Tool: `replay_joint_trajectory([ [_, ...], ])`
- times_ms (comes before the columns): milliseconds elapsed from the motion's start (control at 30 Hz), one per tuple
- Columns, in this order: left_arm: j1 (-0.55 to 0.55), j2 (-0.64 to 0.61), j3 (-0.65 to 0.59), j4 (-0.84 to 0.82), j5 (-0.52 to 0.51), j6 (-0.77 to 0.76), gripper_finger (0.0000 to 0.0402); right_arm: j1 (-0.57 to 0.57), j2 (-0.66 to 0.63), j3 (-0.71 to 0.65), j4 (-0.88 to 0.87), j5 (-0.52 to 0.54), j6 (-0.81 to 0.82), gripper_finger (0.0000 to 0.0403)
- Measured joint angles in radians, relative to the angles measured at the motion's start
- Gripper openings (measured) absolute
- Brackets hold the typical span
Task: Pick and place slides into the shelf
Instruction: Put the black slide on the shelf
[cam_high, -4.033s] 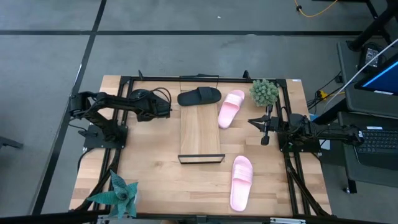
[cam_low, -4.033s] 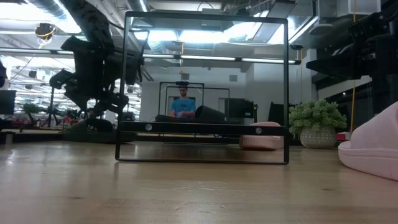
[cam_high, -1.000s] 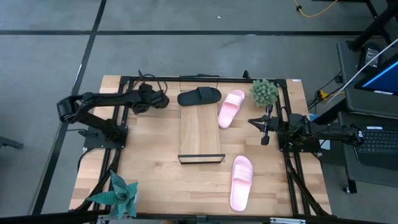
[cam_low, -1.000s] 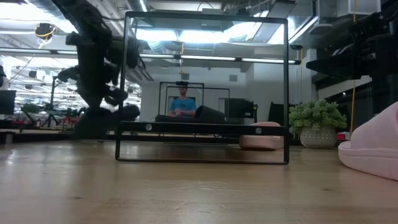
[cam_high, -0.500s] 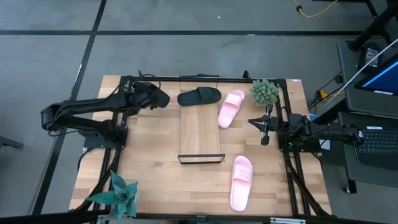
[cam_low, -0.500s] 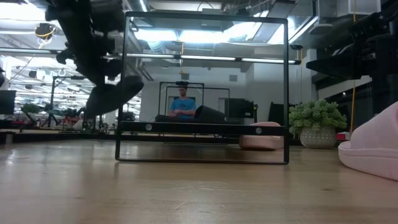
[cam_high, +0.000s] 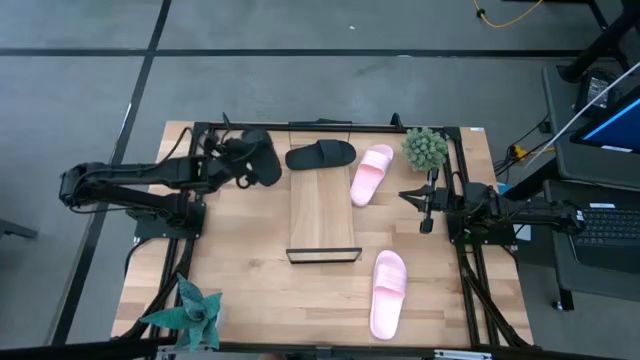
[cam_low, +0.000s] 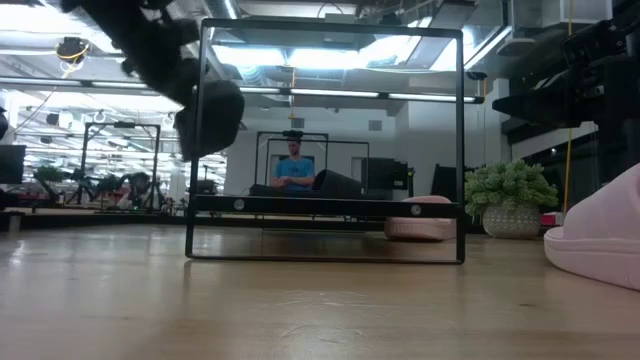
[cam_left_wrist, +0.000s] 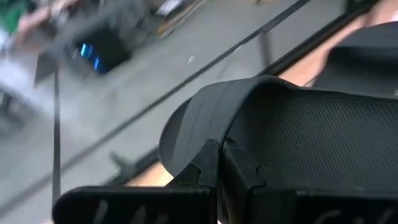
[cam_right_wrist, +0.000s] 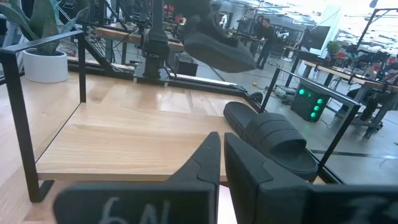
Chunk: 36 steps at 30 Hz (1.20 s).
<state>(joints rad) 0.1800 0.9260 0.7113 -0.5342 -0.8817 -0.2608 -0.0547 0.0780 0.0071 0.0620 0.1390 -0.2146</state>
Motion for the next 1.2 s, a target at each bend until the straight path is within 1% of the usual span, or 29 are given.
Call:
replay_joint_trajectory([
  [67, -0.027, 0.000, 0.000, 0.072, 0.005, 0.132, 0.0000, 0.000, 0.000, 0.000, 0.000, 0.000, 0.000, 0.0026],
  [133, -0.051, 0.000, 0.000, 0.139, 0.033, 0.262, 0.0000, 0.000, 0.000, 0.000, 0.000, 0.000, 0.000, 0.0026],
  [267, -0.093, 0.003, 0.000, 0.281, 0.093, 0.445, 0.0000, 0.000, 0.000, 0.000, 0.000, 0.000, 0.000, 0.0026],
  [400, -0.126, 0.003, 0.000, 0.373, 0.221, 0.626, 0.0000, 0.000, 0.000, 0.000, 0.000, 0.000, 0.000, 0.0026],
  [567, -0.161, 0.003, 0.000, 0.468, 0.376, 0.809, 0.0000, 0.000, 0.000, 0.000, 0.000, 0.000, 0.000, 0.0026],
  [733, -0.184, 0.003, 0.000, 0.517, 0.517, 0.969, 0.0000, 0.000, 0.000, 0.000, 0.000, 0.000, 0.000, 0.0026],
  [933, -0.187, 0.003, 0.000, 0.557, 0.682, 1.083, 0.0000, 0.000, 0.000, 0.000, 0.000, 0.000, 0.000, 0.0026],
  [1100, -0.187, 0.016, 0.000, 0.559, 0.763, 1.120, 0.0000, 0.000, 0.000, 0.000, 0.000, 0.000, 0.000, 0.0026],
  [1200, -0.186, 0.047, 0.000, 0.570, 0.806, 1.199, 0.0000, 0.000, 0.000, 0.000, 0.000, 0.000, 0.000, 0.0026],
])
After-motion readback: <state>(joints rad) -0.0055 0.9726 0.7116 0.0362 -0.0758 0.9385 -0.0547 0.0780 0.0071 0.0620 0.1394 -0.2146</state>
